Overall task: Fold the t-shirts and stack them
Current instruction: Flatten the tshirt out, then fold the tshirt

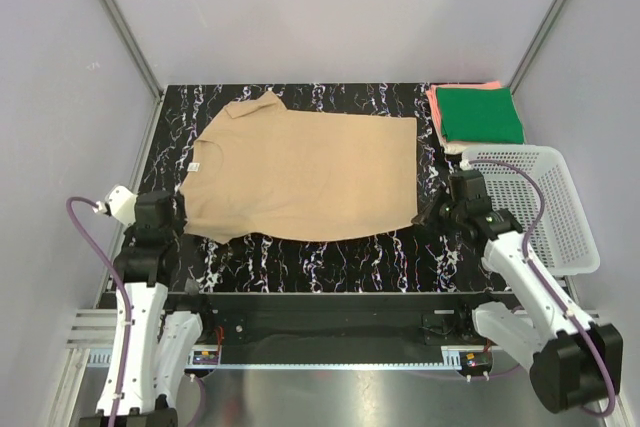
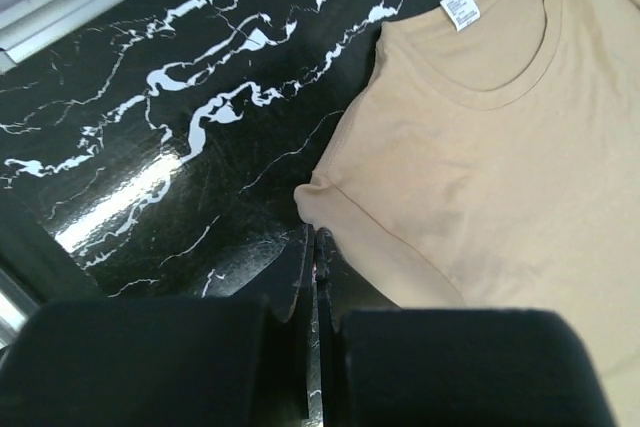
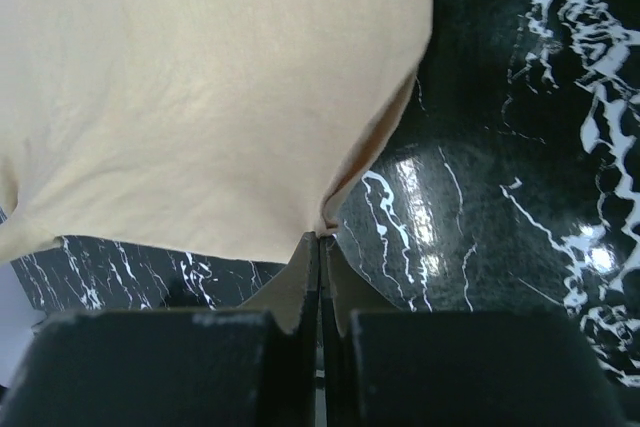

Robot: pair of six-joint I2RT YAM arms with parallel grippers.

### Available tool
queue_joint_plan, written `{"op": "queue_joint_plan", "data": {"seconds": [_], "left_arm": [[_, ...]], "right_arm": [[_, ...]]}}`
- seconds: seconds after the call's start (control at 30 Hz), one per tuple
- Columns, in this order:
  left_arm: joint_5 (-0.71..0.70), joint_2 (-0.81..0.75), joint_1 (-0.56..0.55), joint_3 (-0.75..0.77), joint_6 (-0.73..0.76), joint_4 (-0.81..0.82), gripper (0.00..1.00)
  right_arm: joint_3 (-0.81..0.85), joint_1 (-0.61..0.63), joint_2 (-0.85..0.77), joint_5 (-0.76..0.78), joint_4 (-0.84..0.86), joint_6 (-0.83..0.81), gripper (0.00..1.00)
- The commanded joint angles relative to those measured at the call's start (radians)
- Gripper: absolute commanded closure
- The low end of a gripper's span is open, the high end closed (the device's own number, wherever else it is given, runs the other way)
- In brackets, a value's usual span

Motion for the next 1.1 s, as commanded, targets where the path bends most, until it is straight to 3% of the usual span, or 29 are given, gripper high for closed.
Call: {"op": "queue_joint_plan", "data": {"seconds": [0.0, 0.17, 0.4, 0.63, 0.9, 1.07], "left_arm": [[-0.046, -0.021, 0.002, 0.036, 0.0, -0.005, 1.0], [0.07, -0.054, 0.004, 0.028, -0.029, -0.057, 1.0], [0.115, -0.023, 0.0, 0.002, -0.067, -0.036, 1.0], [0.121, 0.168, 0.0, -0.016, -0.069, 0.081, 1.0], [0.0, 0.462, 0.002, 0.154, 0.032, 0.182, 1.0], [0.047, 0.606, 0.0, 0.243, 0.095, 0.24, 1.0]], "right_arm": [[0.049, 0.001, -0.087, 0.081, -0.141, 0.025, 1.0], [0.063, 0.003, -0.153, 0.037, -0.208, 0.025, 1.0], [-0.043, 0.003, -0.158, -0.008, -0.105, 0.046, 1.0], [0.055, 0.003, 0.07, 0.057, -0.047, -0.019, 1.0], [0.219, 0.001, 0.345, 0.173, -0.035, -0.084, 1.0], [0.262, 0.001, 0.443, 0.221, -0.013, -0.099, 1.0]]}}
